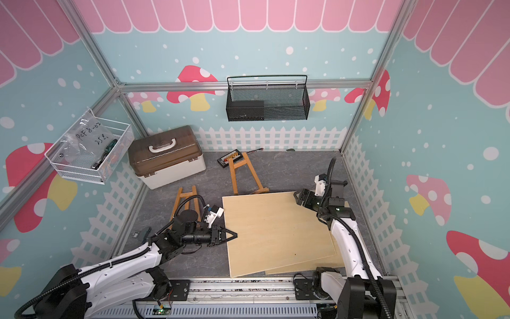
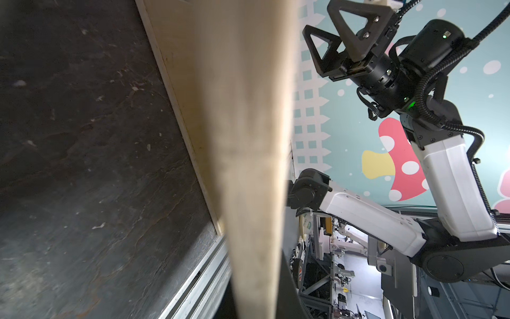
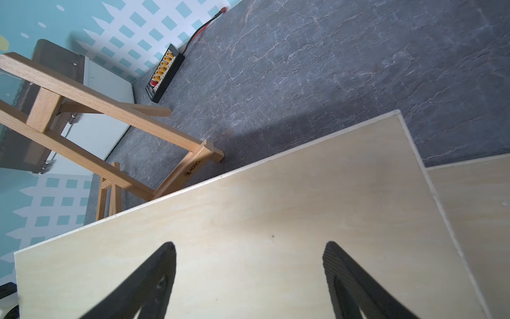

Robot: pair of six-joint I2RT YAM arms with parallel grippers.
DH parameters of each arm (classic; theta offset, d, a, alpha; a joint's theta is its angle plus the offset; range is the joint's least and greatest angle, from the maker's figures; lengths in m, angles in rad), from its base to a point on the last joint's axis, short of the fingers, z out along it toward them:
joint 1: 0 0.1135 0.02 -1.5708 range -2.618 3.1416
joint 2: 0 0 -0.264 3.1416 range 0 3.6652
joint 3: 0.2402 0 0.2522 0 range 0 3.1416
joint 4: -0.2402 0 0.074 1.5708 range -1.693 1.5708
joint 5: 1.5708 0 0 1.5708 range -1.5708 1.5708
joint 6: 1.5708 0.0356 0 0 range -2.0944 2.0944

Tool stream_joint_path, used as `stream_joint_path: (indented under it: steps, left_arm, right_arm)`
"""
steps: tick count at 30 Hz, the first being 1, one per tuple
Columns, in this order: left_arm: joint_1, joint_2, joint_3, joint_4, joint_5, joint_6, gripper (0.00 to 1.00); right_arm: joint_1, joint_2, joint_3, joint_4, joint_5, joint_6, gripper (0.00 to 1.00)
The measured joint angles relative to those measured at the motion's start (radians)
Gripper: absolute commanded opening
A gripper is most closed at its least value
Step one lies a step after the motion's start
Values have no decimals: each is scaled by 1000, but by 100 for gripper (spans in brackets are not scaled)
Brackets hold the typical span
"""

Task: Disassemble the easel
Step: Place the drawing board on the drawing board.

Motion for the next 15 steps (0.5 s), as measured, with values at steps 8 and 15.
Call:
stream_joint_path:
  steps: [8, 15]
  left_arm:
    - [-80, 96, 9, 113, -64, -64, 0]
    - [-162, 270, 48, 281, -115, -120, 0]
  right_arm:
    - [5, -66, -48, 43, -45, 54, 86]
    - [30, -112, -106, 81, -68, 103, 86]
